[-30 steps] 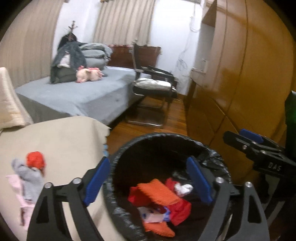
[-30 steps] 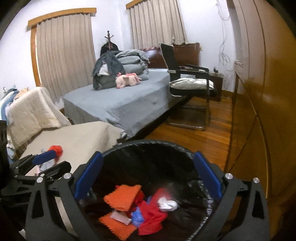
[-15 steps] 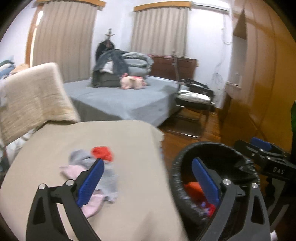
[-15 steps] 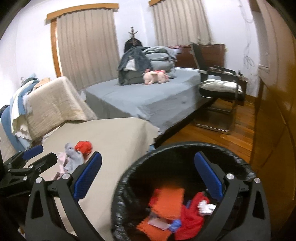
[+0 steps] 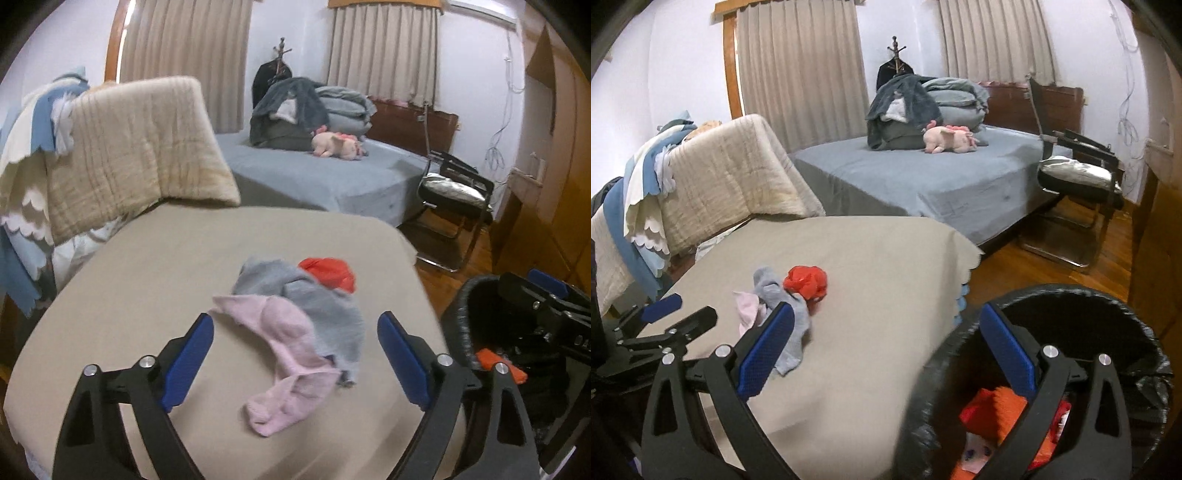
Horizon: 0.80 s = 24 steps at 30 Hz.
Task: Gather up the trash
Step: 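Return both tools to the table and grasp the pink sock with the left tool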
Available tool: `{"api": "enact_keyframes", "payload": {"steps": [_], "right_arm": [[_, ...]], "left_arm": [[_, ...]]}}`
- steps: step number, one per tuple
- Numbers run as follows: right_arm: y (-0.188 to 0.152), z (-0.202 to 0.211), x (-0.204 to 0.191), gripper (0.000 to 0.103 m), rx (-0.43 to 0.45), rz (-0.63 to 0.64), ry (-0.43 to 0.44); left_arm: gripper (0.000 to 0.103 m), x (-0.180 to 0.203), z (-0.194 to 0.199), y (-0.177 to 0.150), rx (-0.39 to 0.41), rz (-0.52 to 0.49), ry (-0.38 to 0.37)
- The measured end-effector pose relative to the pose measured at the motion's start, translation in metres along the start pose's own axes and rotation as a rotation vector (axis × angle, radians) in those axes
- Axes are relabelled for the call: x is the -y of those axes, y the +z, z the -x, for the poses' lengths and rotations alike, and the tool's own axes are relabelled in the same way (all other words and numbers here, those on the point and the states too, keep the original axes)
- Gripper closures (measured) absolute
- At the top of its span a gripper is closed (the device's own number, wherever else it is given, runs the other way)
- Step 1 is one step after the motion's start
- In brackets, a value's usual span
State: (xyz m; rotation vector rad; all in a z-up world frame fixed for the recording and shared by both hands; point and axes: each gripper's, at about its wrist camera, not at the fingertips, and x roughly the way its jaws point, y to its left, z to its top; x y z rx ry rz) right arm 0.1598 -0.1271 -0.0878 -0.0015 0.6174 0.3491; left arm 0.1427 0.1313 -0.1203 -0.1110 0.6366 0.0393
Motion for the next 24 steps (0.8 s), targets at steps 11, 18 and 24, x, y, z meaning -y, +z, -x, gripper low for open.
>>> {"api": "enact_keyframes", "payload": {"steps": [11,18,24], "right_arm": [[-0.001,-0.038,-0.017,0.005,-0.053,0.030,0.026],[0.000,-0.050,-0.018,0.005,-0.071,0.036,0.031],[0.003,-0.057,-0.027,0.005,-0.073,0.047,0.044]], "left_arm": [[0.031,-0.012,-0.053,-0.011,-0.099,0.023,-0.008],[0.061,-0.016,-0.075,-0.013,-0.154,0.053,-0.046],[0.088,-0.024,-0.062,-0.011,-0.130,0.075,-0.067]]}}
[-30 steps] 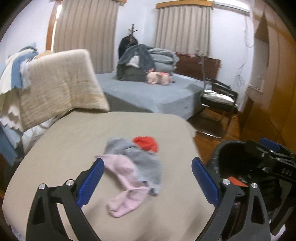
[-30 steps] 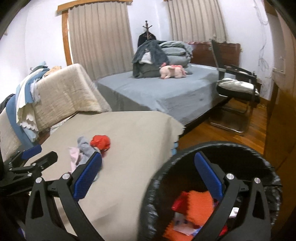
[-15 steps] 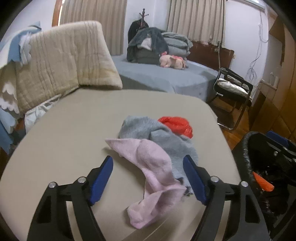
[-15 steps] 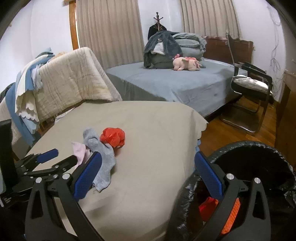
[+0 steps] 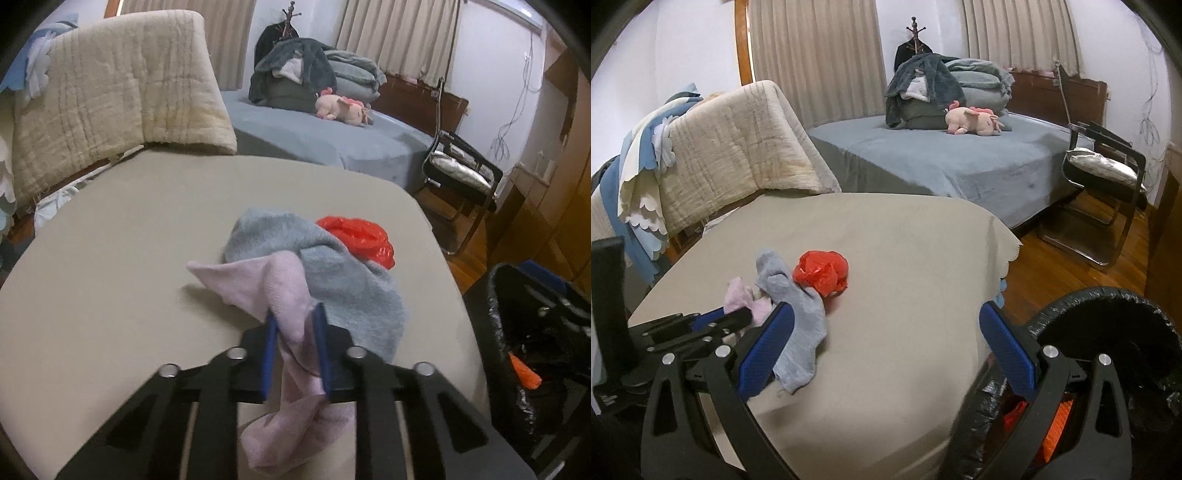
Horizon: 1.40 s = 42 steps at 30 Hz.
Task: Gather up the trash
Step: 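Return both tools to the table and grasp the pink sock with the left tool, then grasp the red plastic bag with the right tool while the left tool holds the pink sock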
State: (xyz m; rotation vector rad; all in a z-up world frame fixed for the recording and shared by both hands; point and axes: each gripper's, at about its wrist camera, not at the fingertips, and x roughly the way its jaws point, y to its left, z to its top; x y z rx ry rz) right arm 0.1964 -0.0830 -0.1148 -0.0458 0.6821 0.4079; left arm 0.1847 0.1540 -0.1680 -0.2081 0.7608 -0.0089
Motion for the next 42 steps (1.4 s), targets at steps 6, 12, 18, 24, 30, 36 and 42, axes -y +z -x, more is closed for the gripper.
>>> {"api": "enact_keyframes", "payload": {"steps": [6,12,18,24,30,36,42], "right_arm": [[0.003,-0.003,-0.014,0.005,0.002,0.014,0.019],[0.005,-0.010,-0.034,0.005,-0.004,0.029,0.038],[0.012,-0.021,-0.050,0.005,-0.005,0.047,0.049],[0.025,-0.046,-0.056,0.006,-0.011,0.063,0.023],[0.030,-0.075,-0.052,0.006,-0.046,0.047,0.001],[0.028,-0.105,-0.048,0.009,-0.109,0.030,0.015],[0.026,-0.119,-0.051,0.045,-0.163,0.019,0.080]], "left_arm": [[0.092,-0.019,0.031,0.005,0.052,0.020,0.007],[0.092,-0.040,0.047,0.010,0.080,0.035,0.041],[0.092,-0.059,0.049,0.013,0.093,0.056,0.064],[0.092,-0.067,0.041,0.020,0.106,0.055,0.073],[0.092,-0.072,0.033,0.024,0.114,0.068,0.077],[0.092,-0.071,0.027,0.024,0.108,0.068,0.077],[0.092,-0.071,0.024,0.024,0.101,0.068,0.077]]}}
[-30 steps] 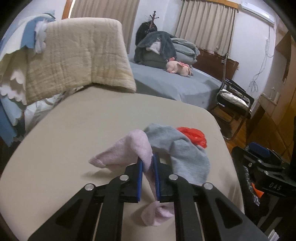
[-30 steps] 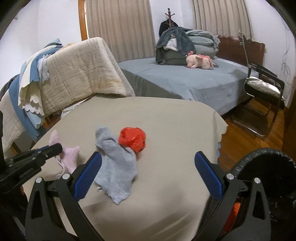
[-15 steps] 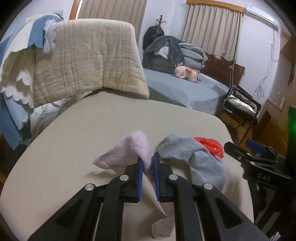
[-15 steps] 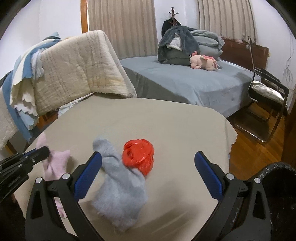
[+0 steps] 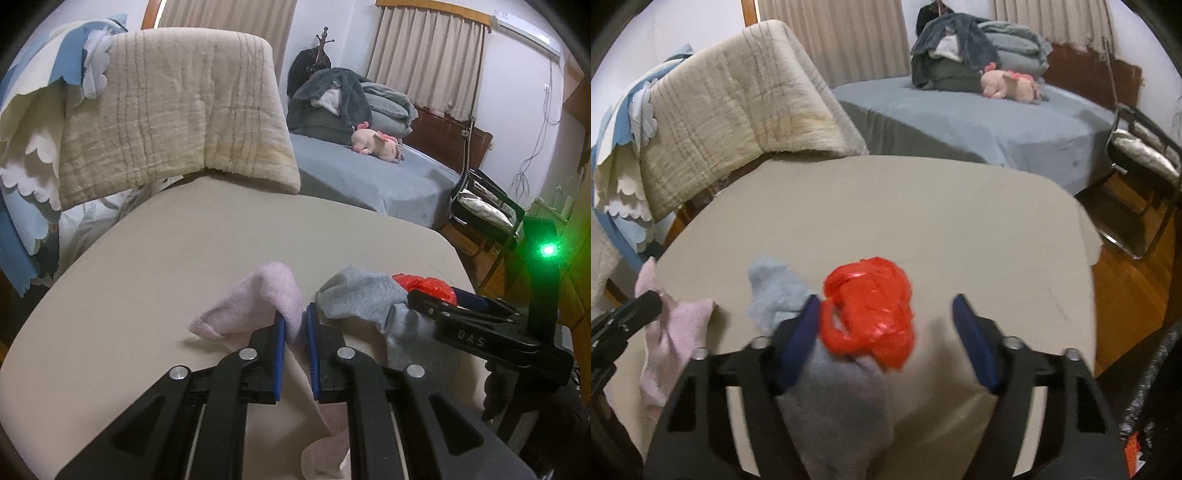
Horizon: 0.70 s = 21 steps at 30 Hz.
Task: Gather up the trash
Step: 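Grasp the red plastic bag with the right tool while the left tool holds the pink sock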
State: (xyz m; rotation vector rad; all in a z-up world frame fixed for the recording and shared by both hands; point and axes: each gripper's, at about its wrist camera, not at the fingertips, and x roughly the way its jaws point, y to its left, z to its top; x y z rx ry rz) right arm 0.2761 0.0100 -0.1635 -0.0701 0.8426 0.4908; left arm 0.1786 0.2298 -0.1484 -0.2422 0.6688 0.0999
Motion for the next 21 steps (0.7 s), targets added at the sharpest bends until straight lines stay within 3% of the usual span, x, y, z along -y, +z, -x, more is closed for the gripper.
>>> {"api": "enact_keyframes", "payload": {"steps": [2,4,21], "right_arm": [[-0.001,-0.001,-0.002,0.066,-0.008,-0.002,0.027],[-0.001,0.001,-0.002,0.073,-0.013,-0.001,0.049],[0.006,0.095,0.014,0.081,0.159,-0.017,0.085]], "left_arm": [[0.092,0.001,0.000,0.000,0.001,-0.002,0.000],[0.092,0.002,0.000,0.000,0.002,-0.005,-0.004],[0.092,0.039,0.030,0.013,0.052,-0.049,-0.062]]}}
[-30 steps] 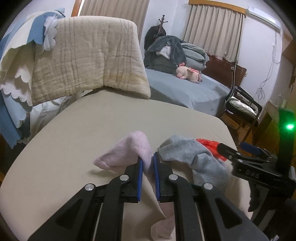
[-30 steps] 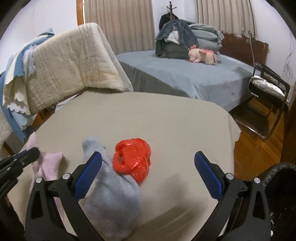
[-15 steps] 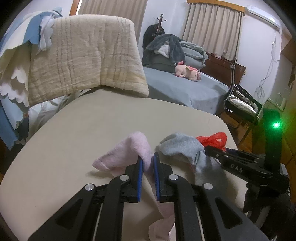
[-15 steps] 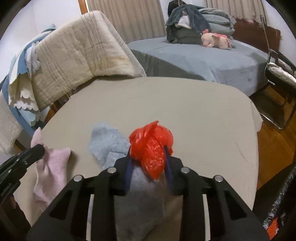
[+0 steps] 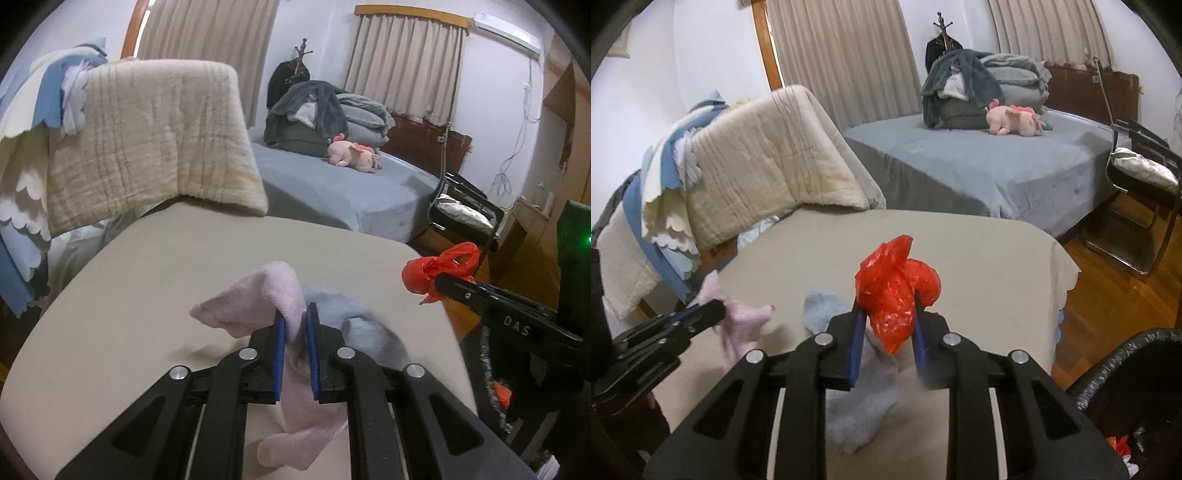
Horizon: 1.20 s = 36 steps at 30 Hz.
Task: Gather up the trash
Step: 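Grasp the red plastic bag with the right tool while the left tool holds the pink sock, then carry the pink sock and red plastic bag over the bin and release both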
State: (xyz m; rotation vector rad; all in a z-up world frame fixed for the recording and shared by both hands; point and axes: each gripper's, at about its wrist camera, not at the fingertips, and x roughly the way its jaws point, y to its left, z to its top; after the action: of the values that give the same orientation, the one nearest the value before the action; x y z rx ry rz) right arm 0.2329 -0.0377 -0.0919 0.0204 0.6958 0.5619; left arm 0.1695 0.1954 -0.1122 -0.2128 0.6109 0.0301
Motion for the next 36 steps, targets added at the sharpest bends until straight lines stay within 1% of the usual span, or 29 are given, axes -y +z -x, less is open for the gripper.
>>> {"api": "enact_keyframes", "payload": {"steps": [4,11,14,16,21,25,27,28,29,31,35,36], "right_arm": [[-0.002,0.019,0.001,0.083,0.007,-0.015,0.028],[-0.011,0.038,0.000,0.085,0.013,-0.021,0.033],[-0.019,0.040,-0.001,0.085,0.000,-0.014,0.032],[-0.026,0.040,-0.002,0.085,-0.016,-0.011,0.031],[-0.040,0.037,-0.003,0.085,-0.053,-0.015,0.033],[-0.044,0.035,-0.003,0.085,-0.059,-0.004,0.023],[-0.045,0.032,-0.002,0.085,-0.062,-0.006,0.019],[-0.046,0.030,-0.001,0.085,-0.066,-0.009,0.017],[-0.047,0.029,0.001,0.085,-0.070,-0.011,0.013],[-0.048,0.025,0.003,0.085,-0.078,-0.019,0.008],[-0.050,0.021,0.008,0.085,-0.087,-0.020,0.000],[-0.050,0.021,0.009,0.085,-0.086,-0.021,-0.001]], "left_arm": [[0.092,0.012,0.009,0.001,0.004,-0.003,-0.025],[0.092,0.025,0.019,-0.007,0.000,-0.019,-0.051],[0.092,0.027,0.021,-0.013,-0.007,-0.028,-0.056],[0.096,0.027,0.023,-0.016,-0.012,-0.032,-0.061],[0.096,0.027,0.021,-0.032,-0.049,-0.033,-0.065],[0.095,0.023,0.016,-0.040,-0.079,-0.022,-0.067],[0.085,0.023,0.010,-0.045,-0.098,-0.018,-0.069],[0.072,0.024,0.008,-0.047,-0.102,-0.015,-0.064],[0.064,0.024,0.006,-0.049,-0.103,-0.010,-0.060],[0.062,0.024,0.001,-0.052,-0.105,-0.003,-0.065],[0.043,0.029,-0.014,-0.052,-0.126,0.003,-0.069],[0.041,0.030,-0.019,-0.051,-0.130,-0.001,-0.059]]}}
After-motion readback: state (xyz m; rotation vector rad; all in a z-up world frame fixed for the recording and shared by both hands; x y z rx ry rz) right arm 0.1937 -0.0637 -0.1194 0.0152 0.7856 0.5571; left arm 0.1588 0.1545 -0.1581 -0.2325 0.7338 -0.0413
